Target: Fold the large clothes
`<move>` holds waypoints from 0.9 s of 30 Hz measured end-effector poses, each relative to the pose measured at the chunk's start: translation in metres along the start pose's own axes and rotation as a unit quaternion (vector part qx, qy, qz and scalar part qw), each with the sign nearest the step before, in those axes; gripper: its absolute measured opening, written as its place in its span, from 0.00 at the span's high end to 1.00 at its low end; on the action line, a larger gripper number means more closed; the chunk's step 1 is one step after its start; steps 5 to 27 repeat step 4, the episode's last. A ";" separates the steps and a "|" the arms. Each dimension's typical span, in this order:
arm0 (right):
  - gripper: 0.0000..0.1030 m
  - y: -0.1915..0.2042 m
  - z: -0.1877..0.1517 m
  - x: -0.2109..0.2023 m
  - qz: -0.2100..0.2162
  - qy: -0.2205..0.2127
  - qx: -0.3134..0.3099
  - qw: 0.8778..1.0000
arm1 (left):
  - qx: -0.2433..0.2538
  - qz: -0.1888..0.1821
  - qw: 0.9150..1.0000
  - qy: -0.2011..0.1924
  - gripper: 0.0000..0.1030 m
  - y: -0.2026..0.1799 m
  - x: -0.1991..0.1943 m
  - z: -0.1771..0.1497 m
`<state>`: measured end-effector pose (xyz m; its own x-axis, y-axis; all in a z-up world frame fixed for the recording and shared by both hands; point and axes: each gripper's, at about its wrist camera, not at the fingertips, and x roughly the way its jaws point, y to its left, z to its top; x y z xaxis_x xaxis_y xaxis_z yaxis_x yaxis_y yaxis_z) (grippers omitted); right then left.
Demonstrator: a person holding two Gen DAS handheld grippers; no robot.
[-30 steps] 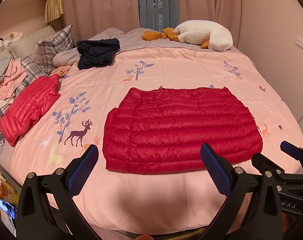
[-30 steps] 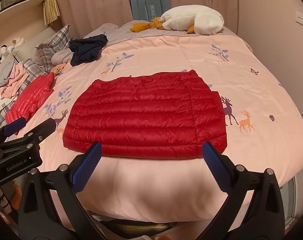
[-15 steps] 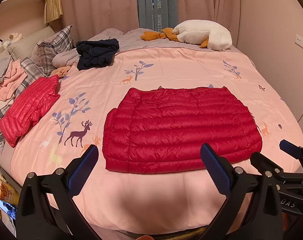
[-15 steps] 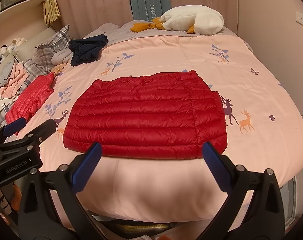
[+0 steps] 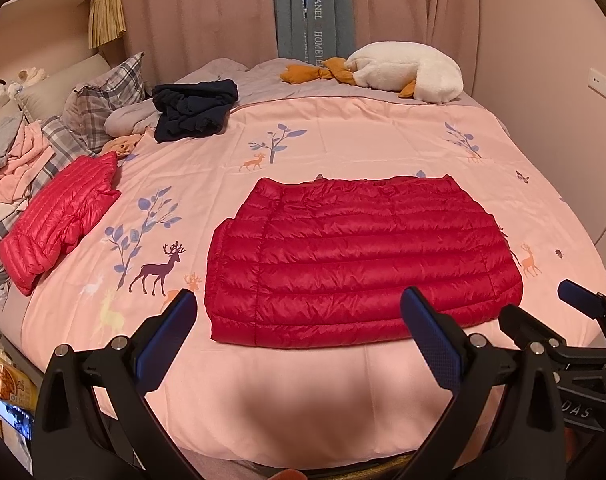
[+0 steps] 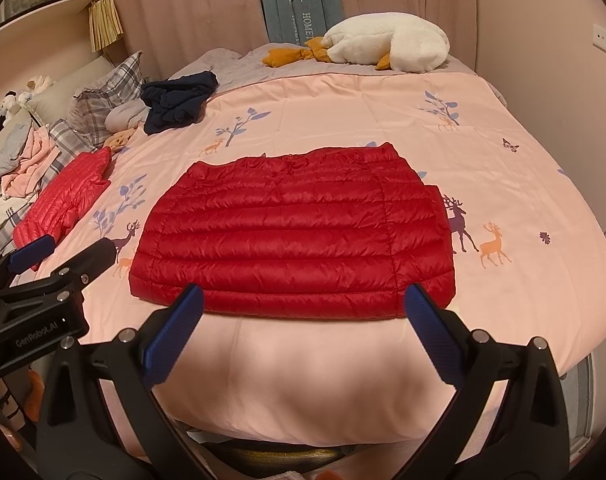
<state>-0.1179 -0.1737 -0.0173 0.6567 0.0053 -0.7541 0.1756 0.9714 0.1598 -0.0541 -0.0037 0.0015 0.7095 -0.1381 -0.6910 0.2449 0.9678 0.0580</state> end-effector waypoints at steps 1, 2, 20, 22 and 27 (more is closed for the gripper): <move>0.02 0.000 0.000 0.000 0.000 0.000 0.000 1.000 | 0.000 -0.001 1.000 0.001 0.01 0.000 0.000 0.000; 0.02 0.000 0.000 0.000 0.000 0.001 0.000 1.000 | -0.001 -0.002 1.000 0.001 0.01 0.000 0.000 0.000; 0.02 0.000 0.000 0.000 0.001 0.001 0.001 1.000 | 0.000 -0.003 1.000 0.003 0.01 0.001 0.001 0.000; 0.02 0.000 0.000 0.000 0.001 0.001 0.001 1.000 | 0.000 -0.003 1.000 0.003 0.01 0.001 0.001 0.000; 0.02 0.000 0.000 0.000 0.001 0.001 0.001 1.000 | 0.000 -0.003 1.000 0.003 0.01 0.001 0.001 0.000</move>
